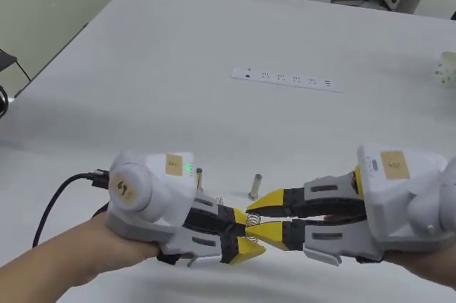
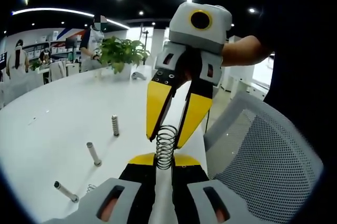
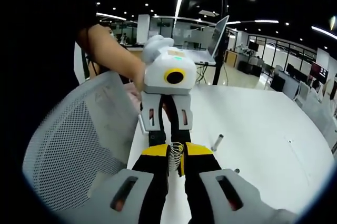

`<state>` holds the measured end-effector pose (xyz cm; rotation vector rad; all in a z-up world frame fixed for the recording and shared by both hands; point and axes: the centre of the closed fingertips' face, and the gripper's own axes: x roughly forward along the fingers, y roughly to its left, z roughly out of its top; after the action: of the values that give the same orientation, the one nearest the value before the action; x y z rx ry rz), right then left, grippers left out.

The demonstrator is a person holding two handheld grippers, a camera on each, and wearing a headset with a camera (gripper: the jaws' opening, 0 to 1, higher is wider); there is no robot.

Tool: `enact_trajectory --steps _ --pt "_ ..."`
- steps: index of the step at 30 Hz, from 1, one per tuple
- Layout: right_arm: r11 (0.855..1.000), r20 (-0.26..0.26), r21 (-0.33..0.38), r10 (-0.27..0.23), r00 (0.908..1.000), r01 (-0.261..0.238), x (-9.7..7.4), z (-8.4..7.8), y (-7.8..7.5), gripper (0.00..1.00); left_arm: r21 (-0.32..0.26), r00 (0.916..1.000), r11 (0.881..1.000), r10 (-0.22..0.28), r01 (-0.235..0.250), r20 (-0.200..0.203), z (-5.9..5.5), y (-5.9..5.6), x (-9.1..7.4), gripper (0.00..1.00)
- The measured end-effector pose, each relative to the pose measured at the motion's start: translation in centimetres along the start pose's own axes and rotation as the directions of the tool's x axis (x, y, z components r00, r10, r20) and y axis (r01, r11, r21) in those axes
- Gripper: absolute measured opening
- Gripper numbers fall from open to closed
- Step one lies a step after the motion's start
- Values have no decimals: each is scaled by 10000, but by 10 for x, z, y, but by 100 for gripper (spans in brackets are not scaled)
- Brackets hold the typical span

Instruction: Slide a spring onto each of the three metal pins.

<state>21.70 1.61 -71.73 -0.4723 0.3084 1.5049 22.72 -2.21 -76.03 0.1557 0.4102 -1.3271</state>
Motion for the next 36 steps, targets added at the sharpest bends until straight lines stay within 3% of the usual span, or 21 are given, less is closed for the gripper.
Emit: enact_trajectory --steps 20,27,36 --pt "9993 -205 -334 -161 9997 154 2 2 -5 7 -414 9994 9988 253 -244 220 3 3 -3 5" --pt "9988 -244 -311 -376 9990 368 1 2 -11 7 -585 9989 9973 455 -447 126 -3 7 -7 14" --pt "9980 -415 -429 -483 9980 465 0 -2 -13 7 -837 9935 9902 1133 -1118 128 -10 20 -24 27"
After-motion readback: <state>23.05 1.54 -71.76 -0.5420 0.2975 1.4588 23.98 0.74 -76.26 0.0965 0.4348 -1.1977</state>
